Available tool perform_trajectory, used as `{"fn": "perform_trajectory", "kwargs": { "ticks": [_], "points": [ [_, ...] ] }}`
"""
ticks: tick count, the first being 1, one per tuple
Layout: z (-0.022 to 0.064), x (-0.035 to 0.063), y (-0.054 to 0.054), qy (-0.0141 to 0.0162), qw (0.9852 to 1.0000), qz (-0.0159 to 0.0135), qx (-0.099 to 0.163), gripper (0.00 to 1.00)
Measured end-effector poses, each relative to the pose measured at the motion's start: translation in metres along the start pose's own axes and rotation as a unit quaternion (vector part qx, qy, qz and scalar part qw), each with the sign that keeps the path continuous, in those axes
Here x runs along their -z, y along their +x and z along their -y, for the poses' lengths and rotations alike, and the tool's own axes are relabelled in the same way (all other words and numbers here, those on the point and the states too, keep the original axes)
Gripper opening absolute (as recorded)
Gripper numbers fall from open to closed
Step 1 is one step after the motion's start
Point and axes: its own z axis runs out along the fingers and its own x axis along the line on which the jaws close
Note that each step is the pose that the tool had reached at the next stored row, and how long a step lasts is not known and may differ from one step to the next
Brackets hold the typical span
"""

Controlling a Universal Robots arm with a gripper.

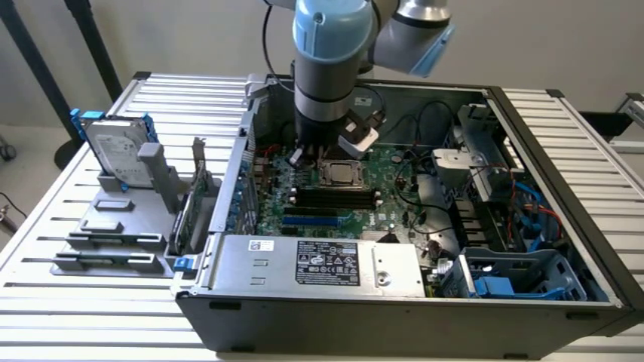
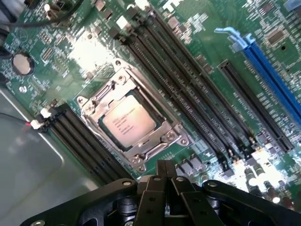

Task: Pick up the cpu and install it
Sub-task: 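Install the first cpu locking lever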

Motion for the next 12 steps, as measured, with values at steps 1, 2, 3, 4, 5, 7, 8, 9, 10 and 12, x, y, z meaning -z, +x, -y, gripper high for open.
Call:
{"fn": "perform_trajectory", "kwargs": {
  "ticks": [1,2,3,4,5,7,8,9,10,12],
  "points": [
    [0.0019,0.0007,0.002,-0.0008,1.0,0.0017,0.002,0.11],
    [0.0035,0.002,0.003,-0.0015,1.0,0.0035,0.004,0.11],
    [0.0051,0.0045,0.005,-0.0024,1.0,0.0054,0.006,0.11],
    [0.0063,0.0074,0.006,-0.0034,0.9999,0.0073,0.007,0.11],
    [0.0075,0.0104,0.007,-0.0043,0.9999,0.0092,0.009,0.11],
    [0.0096,0.0164,0.009,-0.0063,0.9998,0.0136,0.014,0.11],
    [0.0104,0.019,0.01,-0.0072,0.9997,0.0158,0.017,0.11],
    [0.0111,0.021,0.011,-0.0085,0.9996,0.0187,0.02,0.11],
    [0.0118,0.0226,0.011,-0.01,0.9994,0.022,0.024,0.11],
    [0.013,0.0256,0.012,-0.0129,0.999,0.0292,0.032,0.11]
  ]
}}
